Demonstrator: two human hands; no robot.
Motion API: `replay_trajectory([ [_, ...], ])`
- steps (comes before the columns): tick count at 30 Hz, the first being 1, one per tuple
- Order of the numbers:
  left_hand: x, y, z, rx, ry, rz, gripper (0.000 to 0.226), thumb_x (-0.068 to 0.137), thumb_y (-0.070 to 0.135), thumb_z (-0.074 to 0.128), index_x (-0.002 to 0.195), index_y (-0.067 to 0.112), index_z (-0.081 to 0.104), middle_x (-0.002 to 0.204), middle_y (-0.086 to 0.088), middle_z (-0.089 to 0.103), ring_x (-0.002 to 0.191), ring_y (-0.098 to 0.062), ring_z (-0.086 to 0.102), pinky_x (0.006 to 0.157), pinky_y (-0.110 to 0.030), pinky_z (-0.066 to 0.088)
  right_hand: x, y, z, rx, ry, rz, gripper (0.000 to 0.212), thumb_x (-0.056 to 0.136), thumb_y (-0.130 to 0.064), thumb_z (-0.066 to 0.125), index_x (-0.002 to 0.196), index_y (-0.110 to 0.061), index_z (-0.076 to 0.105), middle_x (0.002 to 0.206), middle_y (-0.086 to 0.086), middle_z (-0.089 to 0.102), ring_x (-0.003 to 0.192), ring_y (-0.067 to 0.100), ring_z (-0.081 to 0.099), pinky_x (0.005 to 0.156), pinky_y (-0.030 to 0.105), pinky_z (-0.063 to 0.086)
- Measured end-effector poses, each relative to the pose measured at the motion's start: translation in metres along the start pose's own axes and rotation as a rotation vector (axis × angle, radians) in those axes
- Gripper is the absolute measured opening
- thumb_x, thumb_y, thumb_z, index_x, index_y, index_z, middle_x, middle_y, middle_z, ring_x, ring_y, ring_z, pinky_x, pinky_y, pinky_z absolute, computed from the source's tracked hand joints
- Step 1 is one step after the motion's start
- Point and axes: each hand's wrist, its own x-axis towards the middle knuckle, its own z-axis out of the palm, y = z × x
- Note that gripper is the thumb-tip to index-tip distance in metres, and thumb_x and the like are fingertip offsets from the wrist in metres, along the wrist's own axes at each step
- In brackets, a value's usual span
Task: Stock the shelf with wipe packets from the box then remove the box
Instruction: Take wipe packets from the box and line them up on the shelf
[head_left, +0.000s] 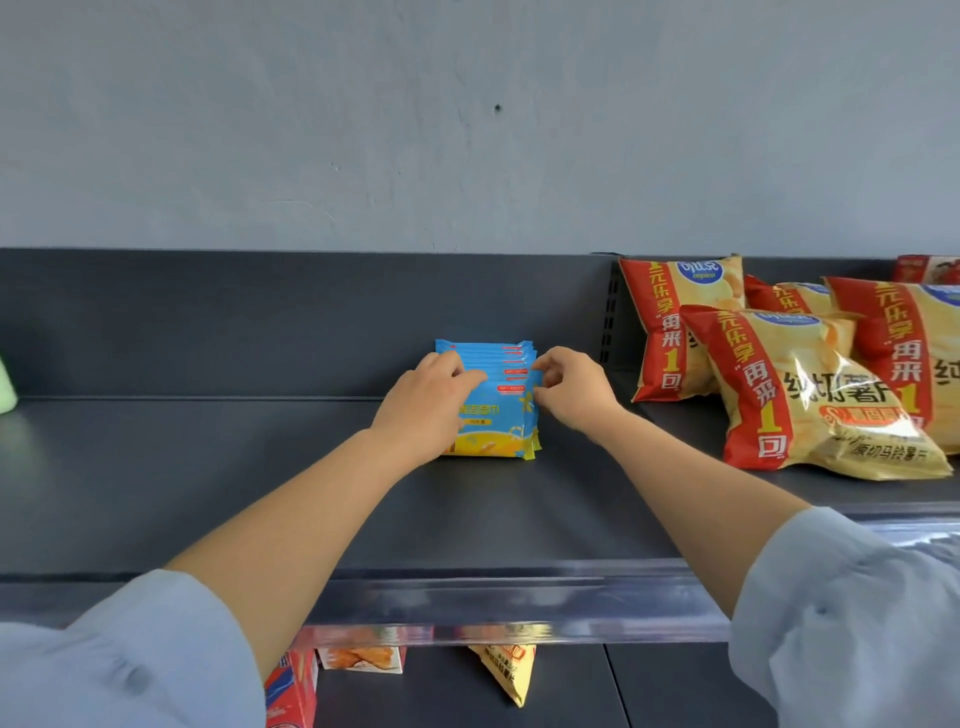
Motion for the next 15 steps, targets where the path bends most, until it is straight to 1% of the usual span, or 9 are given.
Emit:
replay_trajectory([
  [5,0.000,0.003,0.003,0.124,0.033,-0.016,0.055,0.088,0.020,0.064,0.138,0.022,0.041,0.125,-0.001,0.041,0.113,-0.019,0.040,0.088,-0.033,0.044,-0.004,0.000,0.000,-0.024,0.007,0.000,0.029,0.088,-0.005,0.062,0.115,-0.015,0.058,0.094,-0.001,0.059,0.085,0.011,0.056,0.055,0.014,0.040],
  [6,0.000,0.004,0.004,0.150,0.036,-0.013,0.055,0.088,0.020,0.064,0.138,0.021,0.041,0.125,-0.001,0.042,0.114,-0.019,0.041,0.088,-0.033,0.043,-0.004,0.000,0.000,-0.036,0.006,-0.002,0.031,0.089,-0.005,0.061,0.118,-0.015,0.057,0.097,-0.001,0.059,0.087,0.011,0.056,0.055,0.014,0.040],
  [8,0.000,0.006,0.005,0.189,0.038,-0.013,0.057,0.088,0.021,0.064,0.139,0.020,0.038,0.127,-0.002,0.043,0.116,-0.020,0.041,0.089,-0.034,0.042,-0.006,0.000,0.001,-0.074,-0.006,-0.010,0.036,0.091,-0.004,0.059,0.124,-0.016,0.054,0.109,0.002,0.061,0.094,0.012,0.057,0.054,0.015,0.042],
  [11,0.000,0.008,0.008,0.230,0.044,-0.025,0.059,0.087,0.020,0.065,0.139,0.019,0.037,0.130,-0.003,0.044,0.120,-0.021,0.041,0.093,-0.035,0.038,-0.009,-0.003,0.002,-0.156,-0.021,-0.023,0.044,0.092,-0.004,0.057,0.133,-0.017,0.048,0.124,0.005,0.059,0.104,0.017,0.060,0.061,0.020,0.049],
  [15,-0.002,0.012,0.010,0.268,0.033,-0.033,0.069,0.086,0.019,0.066,0.144,0.016,0.028,0.137,-0.007,0.039,0.127,-0.024,0.037,0.100,-0.036,0.034,-0.015,-0.006,0.003,-0.317,-0.054,-0.064,0.053,0.091,-0.005,0.057,0.140,-0.018,0.040,0.127,0.006,0.057,0.106,0.019,0.060,0.072,0.030,0.055],
])
